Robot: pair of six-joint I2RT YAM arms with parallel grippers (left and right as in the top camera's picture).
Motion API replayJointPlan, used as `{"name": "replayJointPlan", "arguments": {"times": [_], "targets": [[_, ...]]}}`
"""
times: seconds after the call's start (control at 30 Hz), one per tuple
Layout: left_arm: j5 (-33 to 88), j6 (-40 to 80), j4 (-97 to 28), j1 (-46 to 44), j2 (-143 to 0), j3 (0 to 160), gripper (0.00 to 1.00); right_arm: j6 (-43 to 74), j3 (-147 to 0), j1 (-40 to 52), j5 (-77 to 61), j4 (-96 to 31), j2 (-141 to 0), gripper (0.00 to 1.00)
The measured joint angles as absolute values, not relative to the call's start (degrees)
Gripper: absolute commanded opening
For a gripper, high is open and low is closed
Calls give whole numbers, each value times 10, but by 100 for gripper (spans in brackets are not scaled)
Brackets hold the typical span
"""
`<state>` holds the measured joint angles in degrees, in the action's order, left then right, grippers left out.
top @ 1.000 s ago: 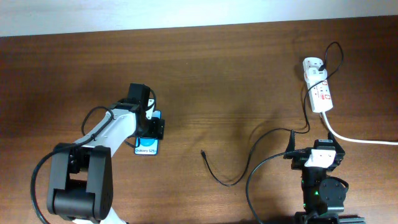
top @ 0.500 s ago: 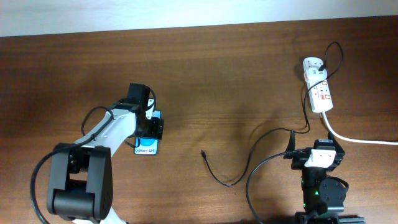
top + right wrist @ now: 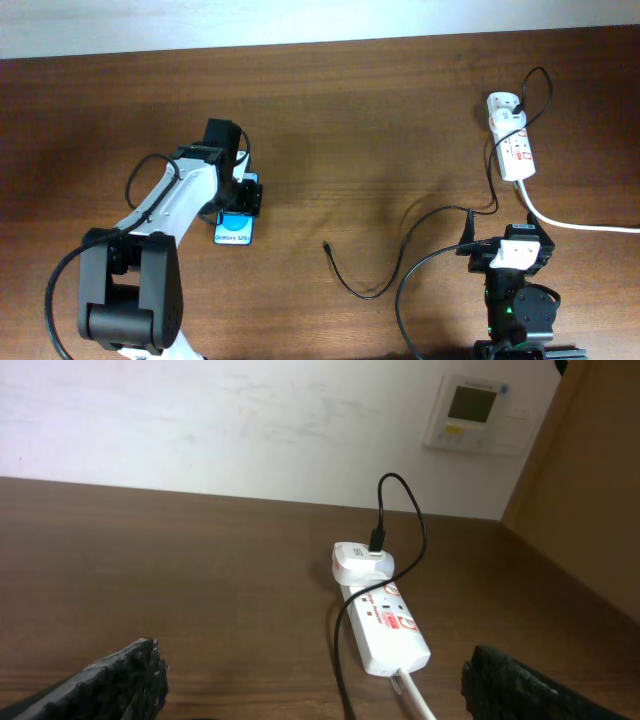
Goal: Plug charger to phone and switch on socket
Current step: 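Lift the phone off the table with the left gripper, then rotate the phone upright and move it rightward with the left gripper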
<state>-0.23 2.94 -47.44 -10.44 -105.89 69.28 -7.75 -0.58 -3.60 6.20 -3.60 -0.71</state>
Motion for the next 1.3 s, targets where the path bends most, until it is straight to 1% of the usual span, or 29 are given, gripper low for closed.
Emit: {"name": "replayJointPlan", "arguments": {"times": [0.23,0.53,0.77,1.03,1.3], "targets": [[12,36,-478,-104,-1059,693,69,-77,-6,-36,62,-36,-7,99],[61,68,-488,-104,-1059,707,70,-77,-6,-36,62,-36,-7,99],[140,76,-489,-104,-1059,710,69,-77,-6,-36,62,-36,-7,99],[265,81,-489,-104,-1059,710,67,-77,-6,-36,62,-36,-7,99],[364,142,-489,-104,-1059,710,65,-77,-6,-36,62,-36,-7,99]]}}
